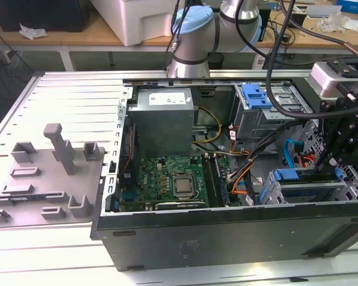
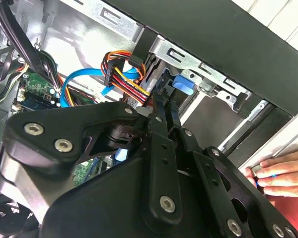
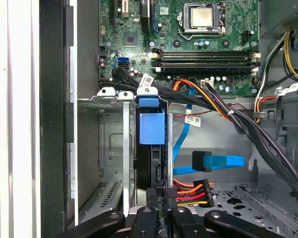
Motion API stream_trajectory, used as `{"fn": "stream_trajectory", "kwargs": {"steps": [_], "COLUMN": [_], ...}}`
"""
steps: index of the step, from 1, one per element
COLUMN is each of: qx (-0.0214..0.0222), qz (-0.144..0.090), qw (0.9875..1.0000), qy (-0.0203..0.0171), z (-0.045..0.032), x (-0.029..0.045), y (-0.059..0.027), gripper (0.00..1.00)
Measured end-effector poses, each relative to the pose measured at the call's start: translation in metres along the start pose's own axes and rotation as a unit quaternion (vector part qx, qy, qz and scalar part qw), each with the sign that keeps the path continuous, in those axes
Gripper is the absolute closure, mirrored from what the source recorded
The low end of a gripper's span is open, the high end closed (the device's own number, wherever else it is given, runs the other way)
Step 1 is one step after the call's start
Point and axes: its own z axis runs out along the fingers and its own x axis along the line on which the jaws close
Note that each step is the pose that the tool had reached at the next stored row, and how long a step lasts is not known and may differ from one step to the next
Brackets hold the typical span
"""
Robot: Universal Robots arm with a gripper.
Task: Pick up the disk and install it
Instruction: 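Insert the first disk wire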
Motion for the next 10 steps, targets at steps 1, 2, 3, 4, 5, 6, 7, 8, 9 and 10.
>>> {"fn": "stream_trajectory", "kwargs": {"steps": [1,2,3,4,5,6,7,8,9,10], "qx": [0.0,0.0,0.0,0.0,0.0,0.0001,0.0,0.0,0.0001,0.0001], "qz": [0.0,0.0,0.0,0.0,0.0,0.0,0.0,0.0,0.0,0.0], "qw": [1.0,1.0,1.0,1.0,1.0,1.0,1.0,1.0,1.0,1.0], "qy": [0.0001,0.0001,0.0001,0.0001,0.0001,0.0002,0.0002,0.0002,0.0002,0.0001], "z": [-0.0003,-0.0003,-0.0003,-0.0003,-0.0003,-0.0003,-0.0002,0.0,0.0002,0.0008], "x": [0.0,0.0,0.0,0.0,0.0,0.0001,0.0001,0.0,0.0,0.0], "y": [0.0,0.0,0.0,0.0,0.0,0.0,0.0,0.0,0.0,0.0], "gripper": [0.83,0.83,0.83,0.83,0.83,0.83,0.83,0.83,0.83,0.83]}}
